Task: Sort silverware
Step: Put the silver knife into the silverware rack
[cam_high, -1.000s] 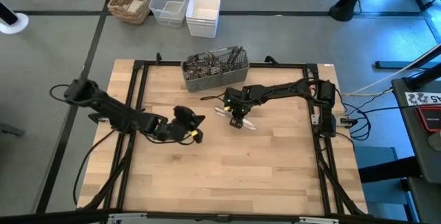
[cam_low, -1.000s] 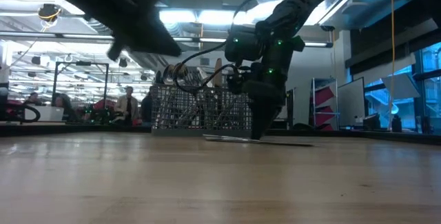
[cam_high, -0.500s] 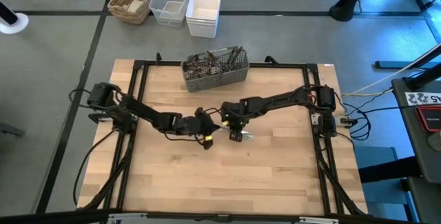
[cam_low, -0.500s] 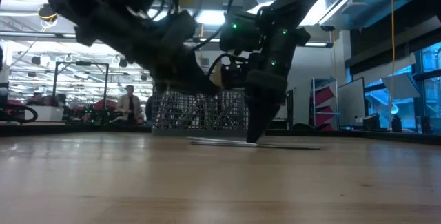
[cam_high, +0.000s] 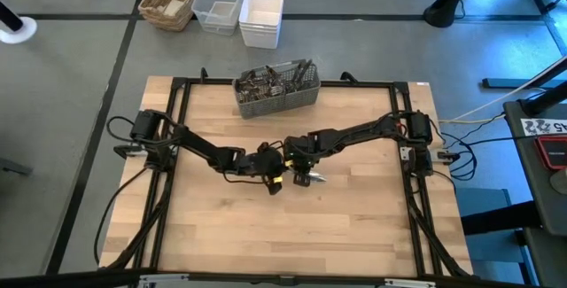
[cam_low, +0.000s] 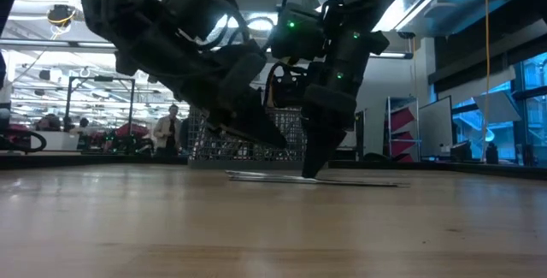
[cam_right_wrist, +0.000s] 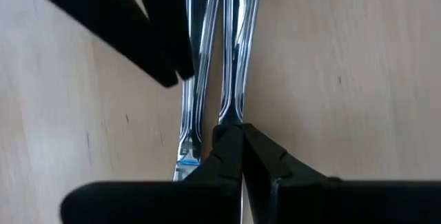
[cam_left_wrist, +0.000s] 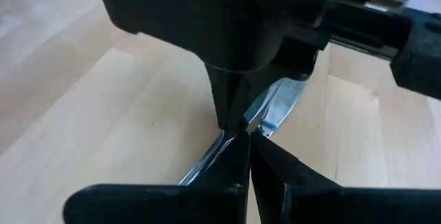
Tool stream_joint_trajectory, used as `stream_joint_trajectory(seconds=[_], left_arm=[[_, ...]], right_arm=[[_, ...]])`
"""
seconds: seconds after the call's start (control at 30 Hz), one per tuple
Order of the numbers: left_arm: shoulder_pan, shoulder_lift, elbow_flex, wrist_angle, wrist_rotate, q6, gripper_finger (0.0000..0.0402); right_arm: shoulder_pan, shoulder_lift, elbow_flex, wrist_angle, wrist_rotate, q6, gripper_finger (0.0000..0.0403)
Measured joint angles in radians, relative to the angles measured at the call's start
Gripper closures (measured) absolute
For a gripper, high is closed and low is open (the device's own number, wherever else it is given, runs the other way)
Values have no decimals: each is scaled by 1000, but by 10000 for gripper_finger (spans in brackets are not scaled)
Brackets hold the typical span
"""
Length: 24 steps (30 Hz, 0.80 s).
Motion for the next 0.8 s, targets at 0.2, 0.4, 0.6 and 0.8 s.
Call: stream_joint_trajectory(seconds=[0.2,0.4,0.6,0.8], left_arm=[[21,0,7,-10,76,-3,395],[23,0,7,-31,75,81,395],[35,0,7,-41,72,90,395],[69,0,6,-48,72,73,383]], right_arm=[[-14,0,1,-3,45,-18,378],[-35,0,2,-5,59,-61,326],[-37,1,2,9,106,-103,295],[-40,3,38,0,126,-105,290]])
